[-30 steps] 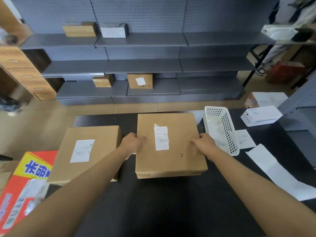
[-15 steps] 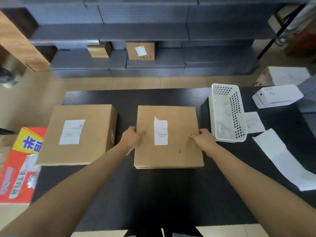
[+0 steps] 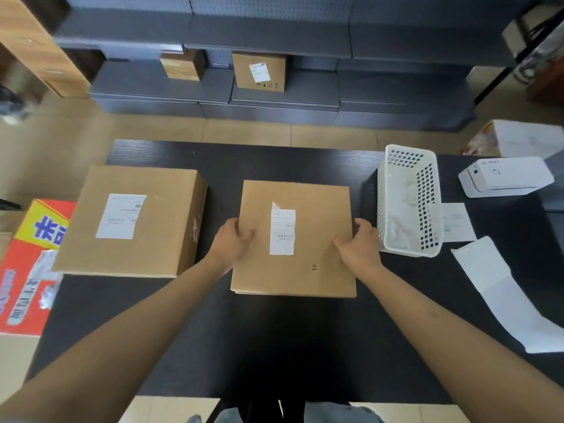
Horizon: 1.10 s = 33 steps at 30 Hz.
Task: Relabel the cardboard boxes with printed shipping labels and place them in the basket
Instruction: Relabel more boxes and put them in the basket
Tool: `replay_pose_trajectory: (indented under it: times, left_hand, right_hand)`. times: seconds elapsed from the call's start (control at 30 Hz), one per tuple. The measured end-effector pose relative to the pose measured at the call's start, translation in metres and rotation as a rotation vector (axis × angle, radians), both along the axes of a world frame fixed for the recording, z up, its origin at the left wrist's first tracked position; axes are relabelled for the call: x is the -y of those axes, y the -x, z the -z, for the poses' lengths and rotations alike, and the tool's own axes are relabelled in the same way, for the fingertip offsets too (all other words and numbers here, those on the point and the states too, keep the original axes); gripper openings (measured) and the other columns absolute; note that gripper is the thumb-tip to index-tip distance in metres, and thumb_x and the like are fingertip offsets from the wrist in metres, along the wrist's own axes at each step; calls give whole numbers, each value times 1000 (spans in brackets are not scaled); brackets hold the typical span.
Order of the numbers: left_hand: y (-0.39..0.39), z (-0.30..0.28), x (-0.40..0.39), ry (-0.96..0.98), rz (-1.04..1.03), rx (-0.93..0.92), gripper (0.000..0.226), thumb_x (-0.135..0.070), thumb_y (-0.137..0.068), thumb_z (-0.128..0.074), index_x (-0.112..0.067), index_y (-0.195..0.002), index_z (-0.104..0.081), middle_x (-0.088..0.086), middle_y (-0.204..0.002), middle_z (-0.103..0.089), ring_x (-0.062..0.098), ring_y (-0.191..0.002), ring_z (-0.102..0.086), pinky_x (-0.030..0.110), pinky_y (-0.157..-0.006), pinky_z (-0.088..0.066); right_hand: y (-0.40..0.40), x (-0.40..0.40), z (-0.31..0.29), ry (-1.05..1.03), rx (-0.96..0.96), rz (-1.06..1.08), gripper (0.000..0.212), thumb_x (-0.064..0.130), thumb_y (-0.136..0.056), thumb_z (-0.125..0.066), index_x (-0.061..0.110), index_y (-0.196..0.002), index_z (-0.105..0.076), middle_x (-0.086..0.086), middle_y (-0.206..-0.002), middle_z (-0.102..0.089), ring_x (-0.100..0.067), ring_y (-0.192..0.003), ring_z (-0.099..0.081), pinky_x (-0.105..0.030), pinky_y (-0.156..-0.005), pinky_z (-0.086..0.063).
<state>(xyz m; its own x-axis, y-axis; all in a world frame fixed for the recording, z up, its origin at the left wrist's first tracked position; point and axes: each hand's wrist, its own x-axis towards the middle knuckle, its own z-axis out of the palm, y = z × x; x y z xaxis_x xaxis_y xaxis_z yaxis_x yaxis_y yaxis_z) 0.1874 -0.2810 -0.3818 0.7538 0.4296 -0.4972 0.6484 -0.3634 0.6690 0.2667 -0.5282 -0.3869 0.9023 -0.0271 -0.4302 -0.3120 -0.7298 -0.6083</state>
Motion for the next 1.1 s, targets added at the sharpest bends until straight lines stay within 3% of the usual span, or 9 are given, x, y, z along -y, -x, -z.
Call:
replay_pose_trajectory:
  times: [0.13,0.27,0.37,0.53,0.73,0.93,1.1]
  left_hand:
    - [2,4,4,-15,-2,39,53,-35,-97,-49,-9,-142,-35,9,-140,-46,25,-120,-51,39,-98,-46]
    - [4,6,6,-98,55,125,65,-34,-97,-48,-17,-151,-16,6,-152,-26,24,-135,-35,44,-112,-33]
    - [6,9,12,-144,142,175,64,-35,-98,-45,-21,-152,-13,4,-154,-19,26,-137,-29,45,-113,-30]
    - [11,19,14,-129,126,220,65,-39,-98,-44,-25,-152,-11,-1,-155,-14,24,-138,-28,43,-114,-28]
    - [14,27,13,-119,117,275,65,-40,-98,-45,-26,-152,-12,-3,-155,-15,19,-139,-29,39,-114,-29]
    - [13,28,15,-182,115,320,70,-38,-98,-45,-21,-154,-6,-5,-161,-1,12,-147,-11,28,-113,-18]
    - [12,28,14,-288,251,351,63,-32,-101,-40,-19,-154,-9,-6,-161,5,13,-149,-1,27,-117,-11]
  right_hand:
    - [9,-9,-13,187,409,-447,41,32,-87,-61,17,-124,-51,-6,-136,-39,-24,-127,-34,-37,-107,-29]
    - [17,-23,-15,125,455,-911,28,27,-91,-56,15,-117,-60,-4,-134,-47,-22,-129,-37,-33,-108,-26]
    - [20,-31,-10,143,526,-1073,28,20,-90,-59,8,-114,-64,-12,-130,-55,-29,-121,-49,-39,-102,-35]
    - [19,-39,-7,106,705,-1139,9,8,-83,-69,4,-91,-70,-14,-107,-67,-32,-91,-64,-39,-78,-52]
    - [13,-48,-5,108,874,-1233,9,-2,-71,-75,1,-70,-67,-13,-84,-69,-28,-66,-64,-33,-54,-51]
    - [13,-52,1,79,886,-1180,10,-7,-69,-72,1,-68,-65,-14,-82,-68,-29,-67,-63,-32,-56,-49]
    - [14,-51,2,71,900,-1156,10,-7,-69,-73,-1,-72,-66,-17,-88,-69,-32,-75,-67,-35,-63,-54]
